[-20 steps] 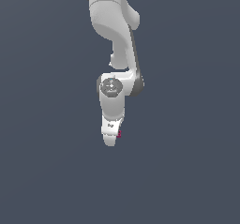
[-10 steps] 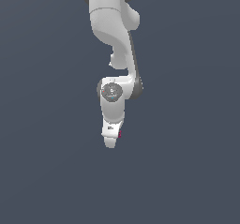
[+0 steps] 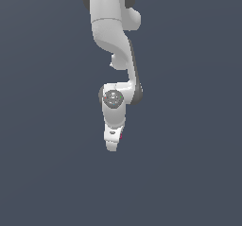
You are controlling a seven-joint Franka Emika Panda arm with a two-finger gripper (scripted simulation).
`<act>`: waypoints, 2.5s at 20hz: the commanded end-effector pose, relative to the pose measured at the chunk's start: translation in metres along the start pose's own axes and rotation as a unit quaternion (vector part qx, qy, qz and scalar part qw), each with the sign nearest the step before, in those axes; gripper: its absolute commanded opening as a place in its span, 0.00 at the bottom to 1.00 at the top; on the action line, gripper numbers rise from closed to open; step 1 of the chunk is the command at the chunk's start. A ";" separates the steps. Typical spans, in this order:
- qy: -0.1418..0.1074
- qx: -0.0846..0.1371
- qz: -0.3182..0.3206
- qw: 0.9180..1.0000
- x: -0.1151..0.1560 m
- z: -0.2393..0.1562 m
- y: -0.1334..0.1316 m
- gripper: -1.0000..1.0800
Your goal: Pick up the object and move it to a goal position.
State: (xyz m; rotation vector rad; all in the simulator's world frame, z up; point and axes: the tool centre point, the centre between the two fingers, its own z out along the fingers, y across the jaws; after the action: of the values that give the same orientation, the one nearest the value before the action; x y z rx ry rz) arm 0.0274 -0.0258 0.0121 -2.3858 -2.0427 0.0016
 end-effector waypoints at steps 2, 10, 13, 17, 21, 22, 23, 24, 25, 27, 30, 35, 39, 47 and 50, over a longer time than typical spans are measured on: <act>0.000 -0.001 0.000 1.000 0.000 0.000 0.001 0.00; 0.000 -0.001 0.000 1.000 0.000 0.000 0.001 0.00; 0.000 -0.001 0.000 1.000 0.001 -0.005 0.001 0.00; 0.000 -0.001 0.000 1.000 0.006 -0.022 0.002 0.00; 0.000 -0.001 0.000 1.000 0.014 -0.049 0.005 0.00; 0.000 -0.001 0.000 1.000 0.016 -0.058 0.006 0.00; 0.000 -0.001 0.000 1.000 0.019 -0.067 0.007 0.00; 0.000 0.000 -0.001 1.000 0.022 -0.076 0.007 0.00; 0.000 0.000 -0.001 1.000 0.025 -0.086 0.008 0.00; 0.000 0.000 -0.001 1.000 0.031 -0.107 0.010 0.00; 0.000 0.000 -0.001 1.000 0.041 -0.141 0.014 0.00; 0.001 0.000 -0.001 1.000 0.057 -0.198 0.020 0.00; 0.001 0.000 -0.001 1.000 0.070 -0.241 0.025 0.00; 0.001 0.000 -0.001 1.000 0.091 -0.317 0.036 0.00; 0.001 0.000 0.000 1.000 0.097 -0.339 0.039 0.00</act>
State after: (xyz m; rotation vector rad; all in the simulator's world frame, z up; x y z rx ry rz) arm 0.0796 0.0616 0.3399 -2.3848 -2.0439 -0.0025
